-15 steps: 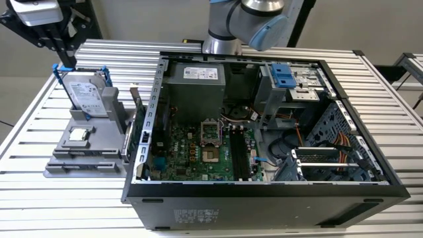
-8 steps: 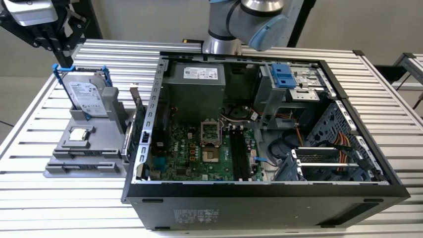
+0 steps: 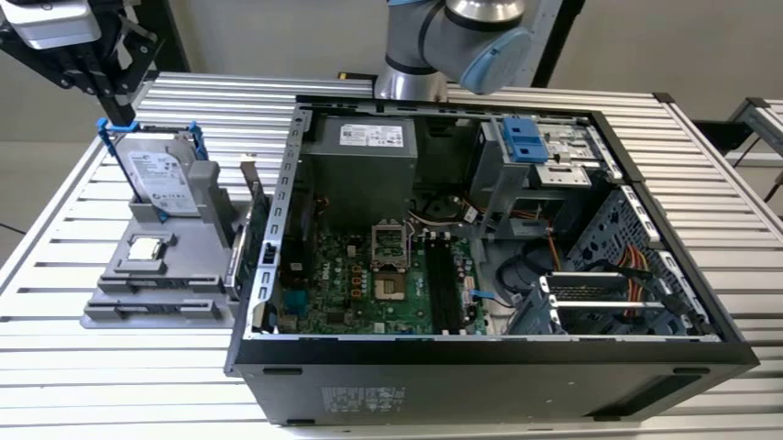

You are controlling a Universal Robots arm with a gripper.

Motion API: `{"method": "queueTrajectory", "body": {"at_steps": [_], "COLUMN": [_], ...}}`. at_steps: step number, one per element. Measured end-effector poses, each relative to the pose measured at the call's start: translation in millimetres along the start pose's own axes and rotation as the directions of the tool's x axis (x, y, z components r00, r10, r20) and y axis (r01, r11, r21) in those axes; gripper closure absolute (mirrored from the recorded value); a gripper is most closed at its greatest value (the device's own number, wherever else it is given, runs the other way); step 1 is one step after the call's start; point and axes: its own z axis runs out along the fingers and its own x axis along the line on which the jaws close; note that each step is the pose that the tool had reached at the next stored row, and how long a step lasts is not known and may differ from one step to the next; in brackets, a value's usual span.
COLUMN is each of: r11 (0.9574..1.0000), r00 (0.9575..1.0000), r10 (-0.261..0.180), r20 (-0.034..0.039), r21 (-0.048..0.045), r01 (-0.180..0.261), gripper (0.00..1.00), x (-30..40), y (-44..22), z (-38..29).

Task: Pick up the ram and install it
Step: 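Reach for the ram, then pick up the ram and move it above insertion slot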

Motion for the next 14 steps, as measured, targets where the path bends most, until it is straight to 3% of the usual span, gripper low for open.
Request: {"method": "queueTrajectory", "body": {"at_steps": [14], "r11": [1.0000], "r00": [1.0000], "r10": [-0.010], "r20": [-0.0004], "r21": [0.0001], "r01": [0.010], "gripper": [1.00], "x": [0.2], "y": [-1.5], "z": [0.1]}}
